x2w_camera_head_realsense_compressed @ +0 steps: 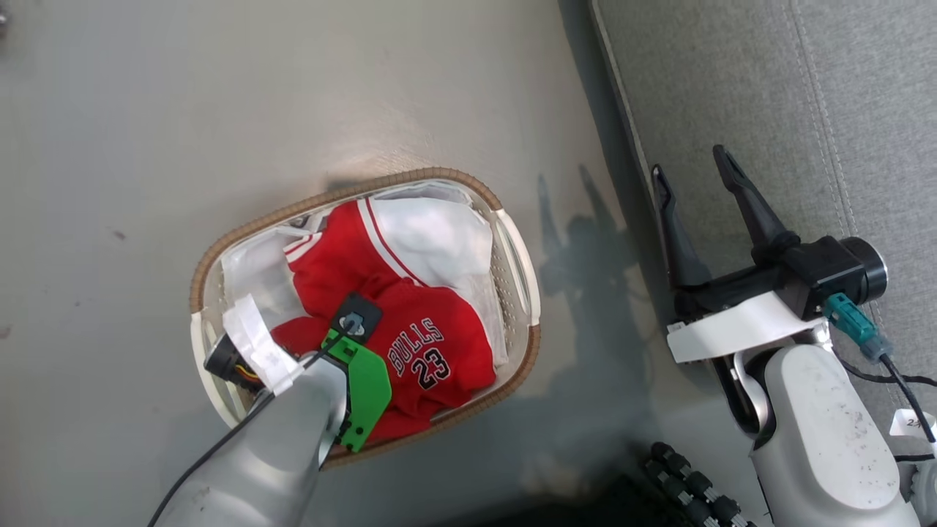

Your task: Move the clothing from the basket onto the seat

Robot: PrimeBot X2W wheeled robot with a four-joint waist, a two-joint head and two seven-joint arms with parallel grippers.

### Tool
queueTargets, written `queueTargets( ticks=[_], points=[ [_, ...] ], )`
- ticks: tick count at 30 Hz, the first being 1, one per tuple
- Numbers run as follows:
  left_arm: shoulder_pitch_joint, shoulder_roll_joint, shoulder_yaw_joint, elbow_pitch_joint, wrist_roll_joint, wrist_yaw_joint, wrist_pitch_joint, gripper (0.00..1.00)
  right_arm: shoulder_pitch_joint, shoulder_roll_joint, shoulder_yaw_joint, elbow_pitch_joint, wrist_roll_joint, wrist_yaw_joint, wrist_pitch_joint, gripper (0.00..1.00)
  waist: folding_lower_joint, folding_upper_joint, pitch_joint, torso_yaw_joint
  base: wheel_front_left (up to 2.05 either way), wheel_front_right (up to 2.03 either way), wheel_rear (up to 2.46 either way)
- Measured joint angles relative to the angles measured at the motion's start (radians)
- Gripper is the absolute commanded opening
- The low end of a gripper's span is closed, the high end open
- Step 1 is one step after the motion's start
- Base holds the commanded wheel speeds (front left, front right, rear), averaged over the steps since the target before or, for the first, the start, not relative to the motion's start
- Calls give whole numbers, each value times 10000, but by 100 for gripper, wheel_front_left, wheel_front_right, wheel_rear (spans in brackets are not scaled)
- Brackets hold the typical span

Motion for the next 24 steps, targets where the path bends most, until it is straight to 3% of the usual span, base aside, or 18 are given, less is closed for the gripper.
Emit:
queueTargets(
  ticks=[12,24],
  points=[
    [778,4,-474,-1122,-495,-163,-1476,0,651,6,-284,349,-420,0,0,100,-1,0,-1570,409,0,0,0],
    [1041,121,-694,-2220,-792,-274,-2585,0,1866,8,-378,658,-840,0,0,100,-1,0,-3975,886,0,0,0]
  ],
)
